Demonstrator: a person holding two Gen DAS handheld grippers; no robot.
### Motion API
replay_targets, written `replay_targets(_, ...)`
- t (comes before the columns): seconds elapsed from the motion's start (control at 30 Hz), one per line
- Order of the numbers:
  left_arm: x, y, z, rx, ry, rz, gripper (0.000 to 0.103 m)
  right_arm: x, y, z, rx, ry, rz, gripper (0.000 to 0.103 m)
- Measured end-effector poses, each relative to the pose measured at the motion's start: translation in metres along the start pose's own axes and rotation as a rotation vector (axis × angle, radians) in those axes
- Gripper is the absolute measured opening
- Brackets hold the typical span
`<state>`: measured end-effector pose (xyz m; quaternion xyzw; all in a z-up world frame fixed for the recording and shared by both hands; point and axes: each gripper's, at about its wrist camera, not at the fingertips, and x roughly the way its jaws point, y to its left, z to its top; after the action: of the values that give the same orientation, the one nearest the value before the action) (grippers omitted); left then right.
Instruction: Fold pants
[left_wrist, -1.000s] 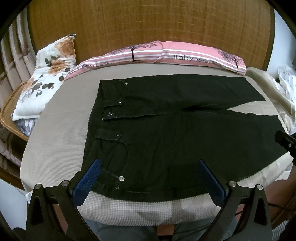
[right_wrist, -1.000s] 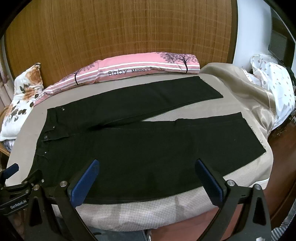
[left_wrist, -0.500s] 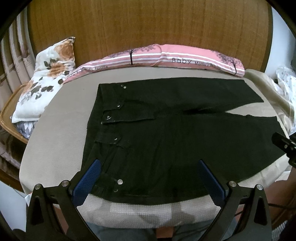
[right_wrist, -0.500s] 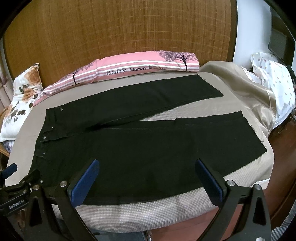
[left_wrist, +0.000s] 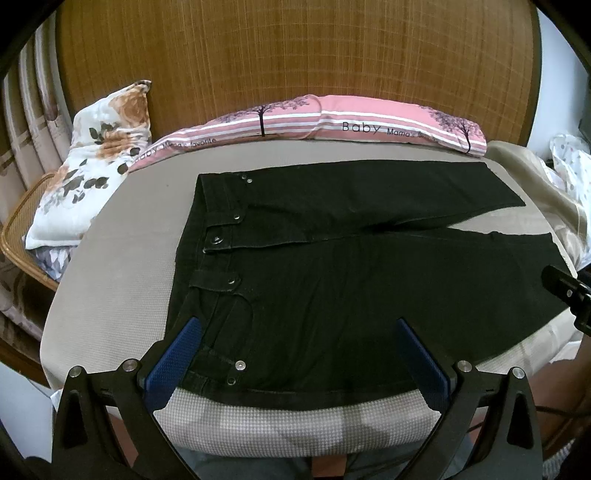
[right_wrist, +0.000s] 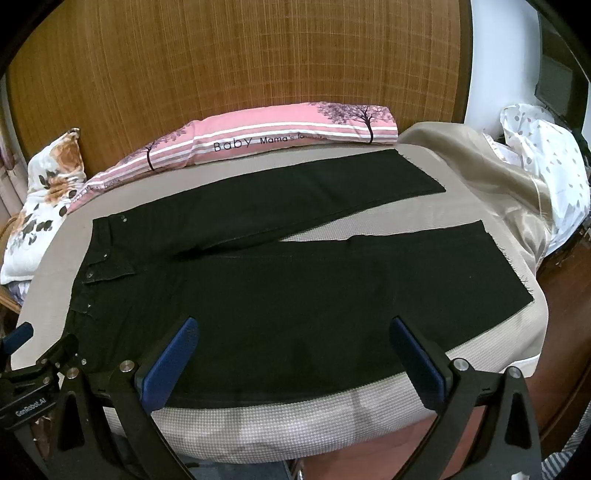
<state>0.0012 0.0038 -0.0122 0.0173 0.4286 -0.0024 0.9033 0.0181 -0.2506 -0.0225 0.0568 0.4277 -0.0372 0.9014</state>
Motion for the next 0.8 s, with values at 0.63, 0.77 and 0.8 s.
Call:
replay_targets(0.63,0.0051,-0.0012,-0.0007,0.007,0.037,0.005,0.103,0.0021,-0.0011,-0.0009,0.006,0.003,-0.003,0.102)
replay_targets(0.77,0.0066,-0.0004,-0.0019,0.006,0.042,0.007,0.103,0.0027,-0.0021,-0.0021,0.008,0.003,0.000,0.102)
replay_targets(0.8,0.0070,-0.0009,-0.0018,0.006,0.043,0.008,0.103,0.0029,-0.0022,-0.0023,0.007,0.003,-0.001,0.102)
